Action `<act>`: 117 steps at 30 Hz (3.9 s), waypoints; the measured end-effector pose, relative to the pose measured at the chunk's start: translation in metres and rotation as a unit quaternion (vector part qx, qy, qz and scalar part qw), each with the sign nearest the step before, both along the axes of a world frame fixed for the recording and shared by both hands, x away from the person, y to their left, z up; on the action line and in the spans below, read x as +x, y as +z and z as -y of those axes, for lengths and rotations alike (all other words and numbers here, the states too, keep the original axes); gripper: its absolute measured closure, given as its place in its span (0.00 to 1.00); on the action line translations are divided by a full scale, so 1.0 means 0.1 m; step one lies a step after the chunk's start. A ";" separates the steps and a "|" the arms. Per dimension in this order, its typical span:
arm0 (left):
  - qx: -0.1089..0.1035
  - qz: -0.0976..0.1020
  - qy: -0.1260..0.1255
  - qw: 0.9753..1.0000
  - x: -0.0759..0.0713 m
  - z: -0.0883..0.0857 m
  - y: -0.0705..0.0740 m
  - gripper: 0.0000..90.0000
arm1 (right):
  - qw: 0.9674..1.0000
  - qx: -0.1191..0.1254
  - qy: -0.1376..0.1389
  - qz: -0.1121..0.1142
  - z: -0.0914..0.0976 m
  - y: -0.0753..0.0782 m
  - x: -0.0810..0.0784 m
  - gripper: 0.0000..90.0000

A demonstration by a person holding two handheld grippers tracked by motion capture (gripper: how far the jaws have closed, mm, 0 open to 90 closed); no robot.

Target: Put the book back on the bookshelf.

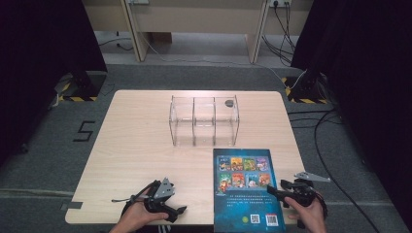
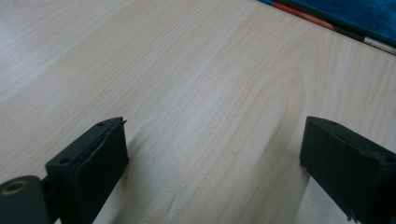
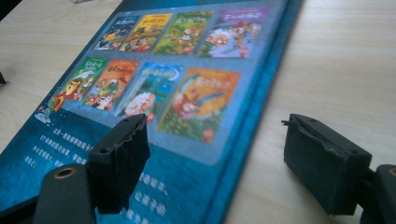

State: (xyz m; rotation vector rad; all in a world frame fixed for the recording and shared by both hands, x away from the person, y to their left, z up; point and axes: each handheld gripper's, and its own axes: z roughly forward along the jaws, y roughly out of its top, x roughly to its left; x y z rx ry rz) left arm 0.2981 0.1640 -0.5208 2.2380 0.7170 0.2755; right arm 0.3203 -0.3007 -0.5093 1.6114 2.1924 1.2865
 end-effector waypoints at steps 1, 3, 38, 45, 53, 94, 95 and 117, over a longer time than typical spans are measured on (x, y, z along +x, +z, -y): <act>0.000 0.000 0.000 1.000 0.00 0.00 0.00 0.07 | 1.000 -0.001 0.002 0.003 -0.02 0.00 0.02 0.25; -0.002 0.000 -0.001 1.000 0.00 0.00 0.00 0.08 | 1.000 0.002 0.003 0.002 -0.05 -0.01 0.03 0.25; -0.078 -0.052 -0.042 0.995 -0.06 0.22 0.01 0.20 | 0.998 0.047 0.047 -0.014 -0.81 -0.04 0.12 0.22; -0.082 -0.055 -0.034 0.995 -0.04 0.22 0.02 0.20 | 0.997 0.067 0.040 -0.021 -0.84 -0.06 0.17 0.30; -0.089 -0.052 -0.018 0.995 0.01 0.25 0.00 0.19 | 0.998 0.053 0.023 -0.007 -0.92 -0.06 0.26 0.28; -0.101 -0.052 0.019 0.993 -0.18 0.32 -0.01 0.19 | 0.984 0.158 -0.040 -0.078 -0.79 -0.06 -0.14 0.23; -0.102 -0.052 0.020 0.993 -0.18 0.32 -0.01 0.19 | 0.981 0.169 -0.046 -0.080 -0.78 -0.07 -0.14 0.23; -0.106 -0.049 0.019 0.993 -0.17 0.31 -0.02 0.20 | 0.964 0.225 0.023 -0.139 -0.89 -0.20 -0.20 0.57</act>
